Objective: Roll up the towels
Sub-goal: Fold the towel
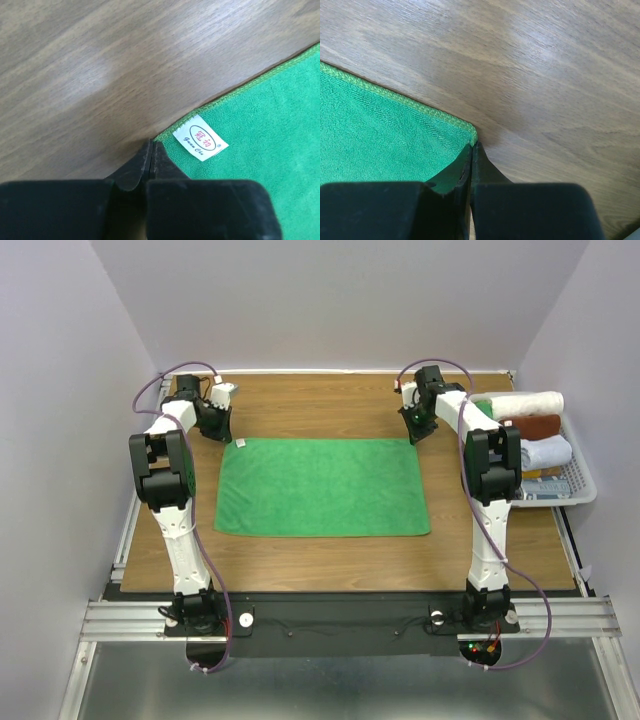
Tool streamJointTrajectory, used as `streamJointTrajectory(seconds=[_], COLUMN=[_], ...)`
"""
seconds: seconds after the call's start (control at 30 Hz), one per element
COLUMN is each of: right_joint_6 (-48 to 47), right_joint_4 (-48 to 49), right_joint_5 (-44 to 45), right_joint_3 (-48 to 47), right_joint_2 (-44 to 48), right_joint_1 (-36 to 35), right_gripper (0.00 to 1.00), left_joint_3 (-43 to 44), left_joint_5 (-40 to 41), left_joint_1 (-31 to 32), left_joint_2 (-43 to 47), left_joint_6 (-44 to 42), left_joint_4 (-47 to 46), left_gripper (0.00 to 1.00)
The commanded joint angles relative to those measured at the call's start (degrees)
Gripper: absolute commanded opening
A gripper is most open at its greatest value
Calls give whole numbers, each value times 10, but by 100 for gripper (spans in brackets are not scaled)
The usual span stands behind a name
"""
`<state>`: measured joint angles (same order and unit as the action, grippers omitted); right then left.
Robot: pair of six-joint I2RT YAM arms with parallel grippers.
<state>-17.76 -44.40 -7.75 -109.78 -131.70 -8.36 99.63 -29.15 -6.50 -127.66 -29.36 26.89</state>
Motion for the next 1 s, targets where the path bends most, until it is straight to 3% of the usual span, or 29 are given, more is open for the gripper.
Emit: streamJointTrajectory(seconds=[0.0, 0.33, 0.53, 0.97], right_joint_6=[5, 11, 5, -32], right_joint_4=[2, 2, 2, 3], right_joint_5=[4, 9, 6, -53], right_joint_3=[-10, -119, -115, 3], right_joint_2=[-24, -48, -28, 106], right_joint_1=[-10, 12, 16, 35], right_gripper=[0, 0, 1, 0], left_joint_3=[12, 82, 112, -29], left_joint_5=[-21, -7, -10, -42], left_joint_1=[-4, -4, -6, -26], left_joint_2=[6, 0, 12, 140], left_joint_6=[-1, 19, 11, -72], left_joint_4=[16, 11, 27, 33], left_gripper=[0, 0, 0, 0])
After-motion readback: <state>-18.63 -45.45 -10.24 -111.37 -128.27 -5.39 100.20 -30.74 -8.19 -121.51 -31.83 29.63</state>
